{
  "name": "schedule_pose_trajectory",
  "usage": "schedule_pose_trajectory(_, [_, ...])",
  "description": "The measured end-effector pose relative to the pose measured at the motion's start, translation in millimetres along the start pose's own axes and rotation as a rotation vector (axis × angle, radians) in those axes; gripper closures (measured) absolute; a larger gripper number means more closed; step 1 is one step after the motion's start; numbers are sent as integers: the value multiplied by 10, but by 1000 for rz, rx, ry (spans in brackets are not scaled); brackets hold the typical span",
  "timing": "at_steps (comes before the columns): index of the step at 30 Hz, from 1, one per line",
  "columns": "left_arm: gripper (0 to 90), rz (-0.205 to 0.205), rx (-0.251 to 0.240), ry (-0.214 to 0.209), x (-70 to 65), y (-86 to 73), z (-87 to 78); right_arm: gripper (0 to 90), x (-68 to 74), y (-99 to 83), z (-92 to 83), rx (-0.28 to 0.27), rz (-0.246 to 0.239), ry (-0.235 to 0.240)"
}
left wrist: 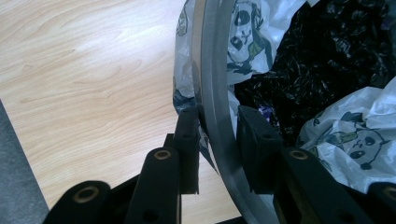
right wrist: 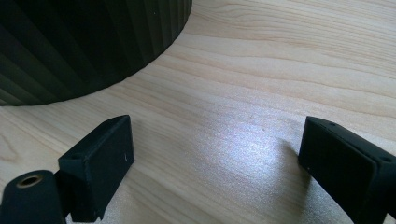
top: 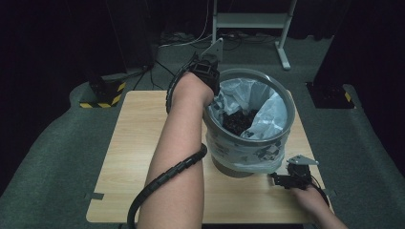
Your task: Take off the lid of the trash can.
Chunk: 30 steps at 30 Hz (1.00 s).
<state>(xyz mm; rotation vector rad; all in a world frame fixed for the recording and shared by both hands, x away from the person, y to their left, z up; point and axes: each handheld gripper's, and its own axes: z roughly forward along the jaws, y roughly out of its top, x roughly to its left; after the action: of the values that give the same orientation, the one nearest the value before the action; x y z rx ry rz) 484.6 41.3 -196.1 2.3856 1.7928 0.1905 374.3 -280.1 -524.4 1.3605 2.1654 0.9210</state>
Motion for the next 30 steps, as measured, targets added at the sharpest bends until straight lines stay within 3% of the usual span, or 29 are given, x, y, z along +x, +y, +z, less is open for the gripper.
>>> schedule_pose_trajectory(8, [729, -42, -62, -47, 51, 9, -71, 101, 0, 0, 0, 0, 0, 0])
schedule_pose_trajectory(16, [748, -59, -101, -64, 67, 17, -141, 101, 0, 0, 0, 0, 0, 0])
schedule_pose_trajectory(24, [776, -61, -147, -98, 110, 12, -248, 101, 0, 0, 0, 0, 0, 0])
schedule_pose_trajectory(30, [778, -46, -152, -121, 125, -6, -299, 101, 0, 0, 0, 0, -1, 1])
